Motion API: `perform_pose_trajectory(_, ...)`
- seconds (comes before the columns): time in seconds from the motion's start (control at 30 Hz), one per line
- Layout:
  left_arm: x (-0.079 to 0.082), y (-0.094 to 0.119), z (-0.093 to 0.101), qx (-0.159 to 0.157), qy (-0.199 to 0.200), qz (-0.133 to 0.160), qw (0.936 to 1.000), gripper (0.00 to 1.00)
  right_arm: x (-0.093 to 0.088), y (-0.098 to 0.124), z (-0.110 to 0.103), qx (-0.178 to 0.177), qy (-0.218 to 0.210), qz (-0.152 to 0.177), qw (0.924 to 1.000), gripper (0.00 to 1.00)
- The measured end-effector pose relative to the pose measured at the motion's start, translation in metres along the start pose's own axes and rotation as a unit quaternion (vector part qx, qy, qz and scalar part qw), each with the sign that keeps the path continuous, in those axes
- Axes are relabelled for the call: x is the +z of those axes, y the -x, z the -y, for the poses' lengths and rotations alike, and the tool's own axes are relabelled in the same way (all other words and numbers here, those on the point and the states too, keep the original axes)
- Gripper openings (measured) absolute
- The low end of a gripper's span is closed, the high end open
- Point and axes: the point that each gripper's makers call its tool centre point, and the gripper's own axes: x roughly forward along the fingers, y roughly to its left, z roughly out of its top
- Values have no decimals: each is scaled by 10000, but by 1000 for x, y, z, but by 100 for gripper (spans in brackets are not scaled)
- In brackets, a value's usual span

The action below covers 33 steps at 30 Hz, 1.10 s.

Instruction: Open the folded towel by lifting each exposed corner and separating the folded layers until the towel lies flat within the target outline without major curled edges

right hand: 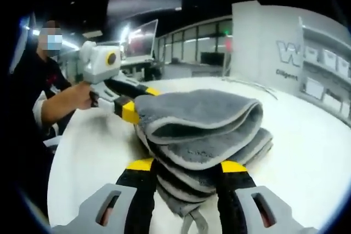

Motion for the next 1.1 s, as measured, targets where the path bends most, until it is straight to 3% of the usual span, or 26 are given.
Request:
perform_pose_trajectory(0.23, 15, -1, 5, 4, -344, 288, 9990, 38, 11, 4, 3, -27, -273, 259, 9993, 46)
perform_pose_trajectory(0.3, 19, -1, 5, 39, -606, 354, 9975, 38, 14, 4, 4, -35, -367, 357, 9987, 44)
perform_pose_trajectory(0.4, 23, 2, 9, 26, -681, 441, 9967, 31, 23, 8, 5, -23, -496, 589, 9970, 38)
perform_pose_trajectory(0.7, 26, 2, 10, -75, -288, 592, 9978, 23, 34, 8, 6, -35, -679, 875, 9938, 28)
perform_pose_trajectory(1.1, 25, 7, -1, 22, 413, 837, 9956, 15, 59, 2, 6, -32, -481, 1137, 9923, 18)
